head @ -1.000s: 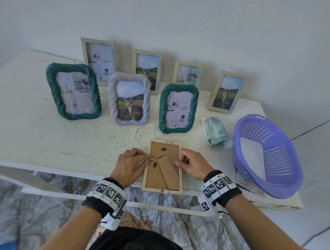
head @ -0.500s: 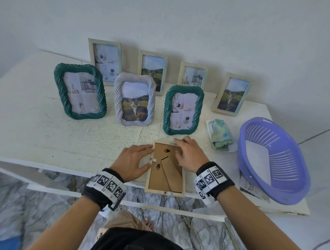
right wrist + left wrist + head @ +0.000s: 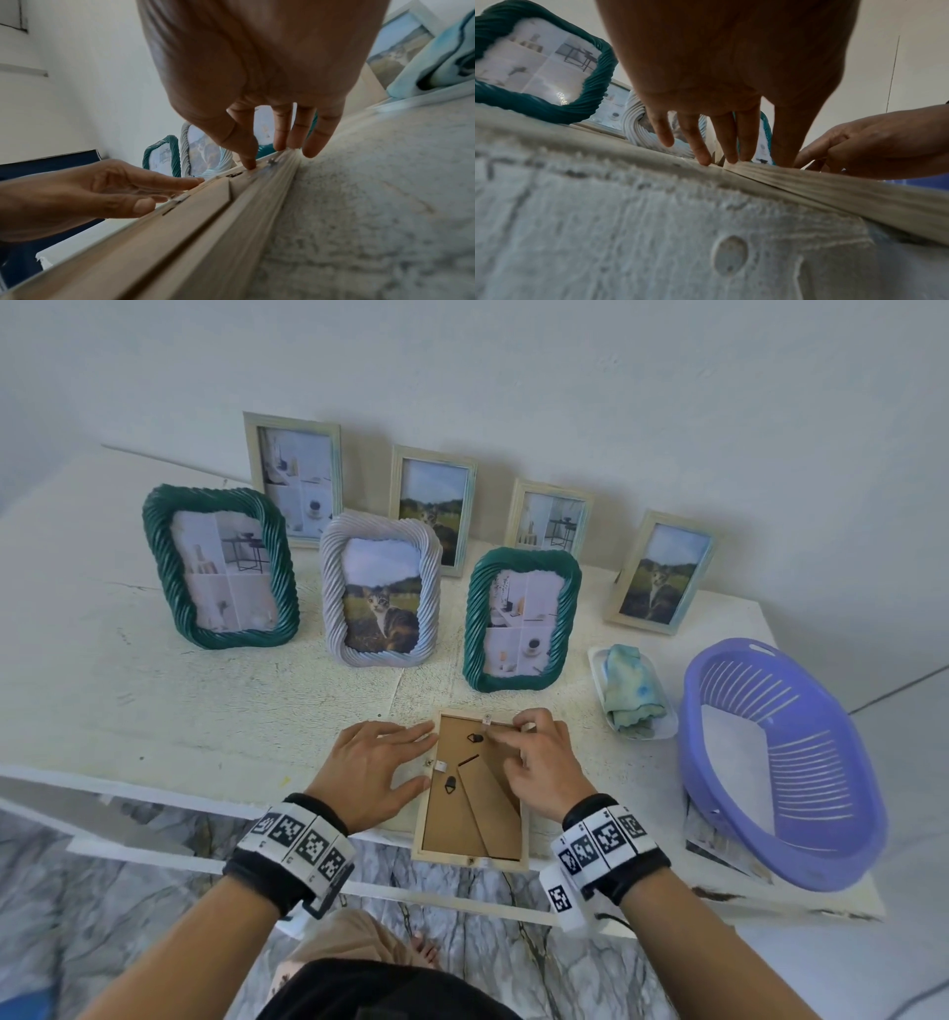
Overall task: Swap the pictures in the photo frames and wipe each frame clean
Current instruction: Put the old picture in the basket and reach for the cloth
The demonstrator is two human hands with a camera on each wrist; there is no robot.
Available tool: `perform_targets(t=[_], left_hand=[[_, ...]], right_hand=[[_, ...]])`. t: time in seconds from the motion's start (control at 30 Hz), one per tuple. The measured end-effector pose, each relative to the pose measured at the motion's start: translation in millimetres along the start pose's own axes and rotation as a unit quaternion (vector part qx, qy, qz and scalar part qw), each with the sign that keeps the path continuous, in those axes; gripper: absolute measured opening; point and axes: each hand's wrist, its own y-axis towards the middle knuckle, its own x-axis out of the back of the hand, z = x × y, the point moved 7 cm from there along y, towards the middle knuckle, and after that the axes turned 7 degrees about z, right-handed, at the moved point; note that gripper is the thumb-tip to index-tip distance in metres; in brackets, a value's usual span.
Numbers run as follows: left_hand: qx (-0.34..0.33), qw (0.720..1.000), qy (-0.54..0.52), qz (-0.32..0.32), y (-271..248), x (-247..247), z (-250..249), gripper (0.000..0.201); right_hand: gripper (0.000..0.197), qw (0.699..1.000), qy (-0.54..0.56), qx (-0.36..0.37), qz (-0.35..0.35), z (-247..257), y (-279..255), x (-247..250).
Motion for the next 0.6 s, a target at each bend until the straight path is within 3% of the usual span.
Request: perform_targets(t=[0.17,0.43,0.6], left_hand=[[0.007,1.000,-0.005,0.010,-1,2,-1,0.070],[0.016,1.000,-0.013,0.024,-2,-1,0,0.071],[0.014,0.999,-0.016,0.037,-1,-1,0,0.075]], right_hand=[[0.049,0.999,0.030,0.016,-0.012,5,-12,5],[0.096,0.992,0.051,0.021,0.112,10,-69,-41],[0.083,0.991,0.069,0.060,0.096,-6,-69,-44]])
